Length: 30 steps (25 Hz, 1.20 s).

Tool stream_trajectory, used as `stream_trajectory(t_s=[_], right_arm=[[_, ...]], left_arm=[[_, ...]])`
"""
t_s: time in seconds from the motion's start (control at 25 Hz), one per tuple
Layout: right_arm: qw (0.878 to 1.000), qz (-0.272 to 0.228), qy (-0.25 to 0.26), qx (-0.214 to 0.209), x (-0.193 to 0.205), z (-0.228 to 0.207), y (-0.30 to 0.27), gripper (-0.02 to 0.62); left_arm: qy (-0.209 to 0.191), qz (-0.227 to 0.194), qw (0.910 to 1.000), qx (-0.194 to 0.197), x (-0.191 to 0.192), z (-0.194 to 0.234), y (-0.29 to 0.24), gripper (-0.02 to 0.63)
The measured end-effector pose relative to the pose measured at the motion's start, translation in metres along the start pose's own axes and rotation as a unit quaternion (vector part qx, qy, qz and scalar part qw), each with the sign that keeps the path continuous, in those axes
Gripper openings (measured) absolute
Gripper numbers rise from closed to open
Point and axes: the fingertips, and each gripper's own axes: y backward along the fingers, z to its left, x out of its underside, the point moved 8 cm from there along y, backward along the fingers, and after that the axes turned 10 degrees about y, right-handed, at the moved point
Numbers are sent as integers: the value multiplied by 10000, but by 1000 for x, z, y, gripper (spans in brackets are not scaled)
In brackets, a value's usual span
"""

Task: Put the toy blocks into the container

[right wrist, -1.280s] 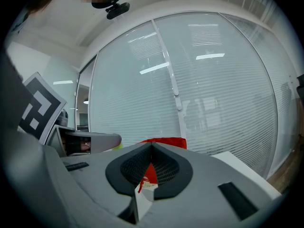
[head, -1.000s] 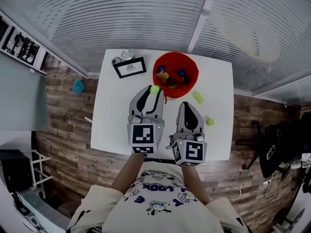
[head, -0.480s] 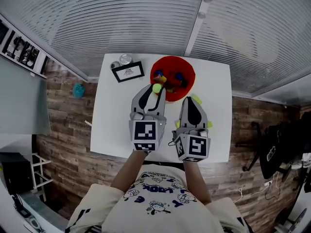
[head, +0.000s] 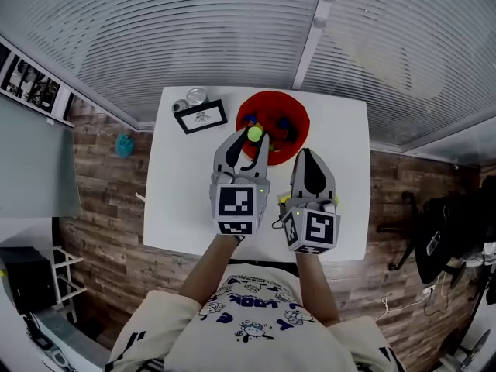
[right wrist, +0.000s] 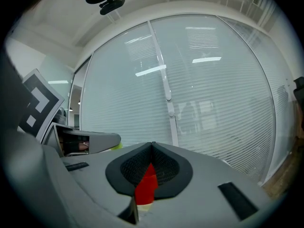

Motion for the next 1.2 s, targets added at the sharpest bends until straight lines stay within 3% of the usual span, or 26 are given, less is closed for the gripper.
stream_trajectory(t_s=[1.2], right_arm=[[9988,452,-131,157,31,-16,-16,31]], left_arm=[[-65,693,9974,-186,31,5,-35,162]])
